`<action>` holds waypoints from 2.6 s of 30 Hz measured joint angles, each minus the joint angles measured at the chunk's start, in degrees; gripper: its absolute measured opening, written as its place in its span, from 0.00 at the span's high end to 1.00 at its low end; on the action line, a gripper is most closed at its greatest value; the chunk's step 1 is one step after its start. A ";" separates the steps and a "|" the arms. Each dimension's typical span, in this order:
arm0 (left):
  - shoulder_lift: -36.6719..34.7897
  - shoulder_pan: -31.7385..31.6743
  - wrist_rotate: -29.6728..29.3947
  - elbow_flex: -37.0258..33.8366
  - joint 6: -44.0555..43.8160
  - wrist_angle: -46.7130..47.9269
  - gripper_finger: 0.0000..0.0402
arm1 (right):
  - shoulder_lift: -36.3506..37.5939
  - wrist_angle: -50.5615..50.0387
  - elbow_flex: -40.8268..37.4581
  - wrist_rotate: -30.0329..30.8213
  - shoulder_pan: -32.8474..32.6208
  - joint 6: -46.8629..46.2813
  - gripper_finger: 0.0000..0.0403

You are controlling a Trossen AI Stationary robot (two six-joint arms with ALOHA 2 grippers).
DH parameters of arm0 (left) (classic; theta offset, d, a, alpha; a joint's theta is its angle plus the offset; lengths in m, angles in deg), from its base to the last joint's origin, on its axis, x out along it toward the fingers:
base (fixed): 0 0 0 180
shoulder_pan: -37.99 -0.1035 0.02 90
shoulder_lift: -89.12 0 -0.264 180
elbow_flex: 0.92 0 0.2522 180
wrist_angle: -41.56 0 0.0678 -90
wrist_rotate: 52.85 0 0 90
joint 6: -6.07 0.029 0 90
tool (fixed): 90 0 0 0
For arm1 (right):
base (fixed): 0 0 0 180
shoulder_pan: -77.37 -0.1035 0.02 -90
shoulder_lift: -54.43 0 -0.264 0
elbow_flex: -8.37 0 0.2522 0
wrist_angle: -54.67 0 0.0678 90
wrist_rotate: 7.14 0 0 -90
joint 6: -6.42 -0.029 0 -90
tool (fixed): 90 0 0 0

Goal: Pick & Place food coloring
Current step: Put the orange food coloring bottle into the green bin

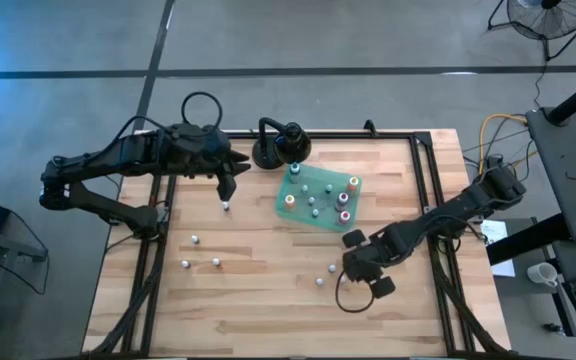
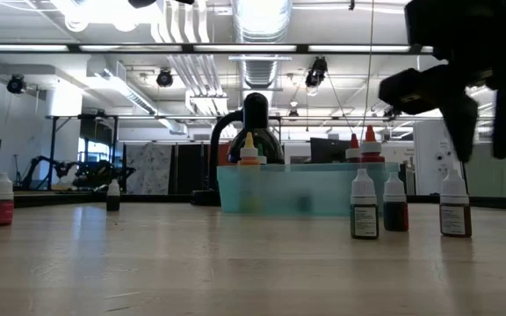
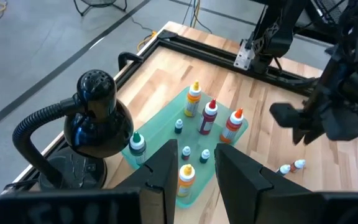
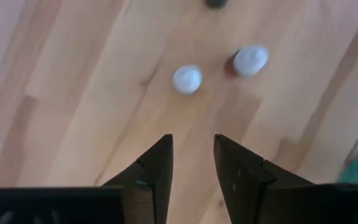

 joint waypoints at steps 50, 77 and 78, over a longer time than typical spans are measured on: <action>0.04 -0.02 1.73 -0.90 -2.33 1.07 0.80 | -5.74 16.75 -2.92 -3.31 -0.02 -3.69 0.83; 0.00 -0.02 1.73 -1.57 -2.32 0.87 0.80 | 3.76 6.79 -0.09 17.53 2.42 -22.59 0.89; 0.01 -0.02 1.72 -1.57 -2.29 0.85 0.80 | 4.81 5.47 0.84 20.04 3.36 -24.52 0.89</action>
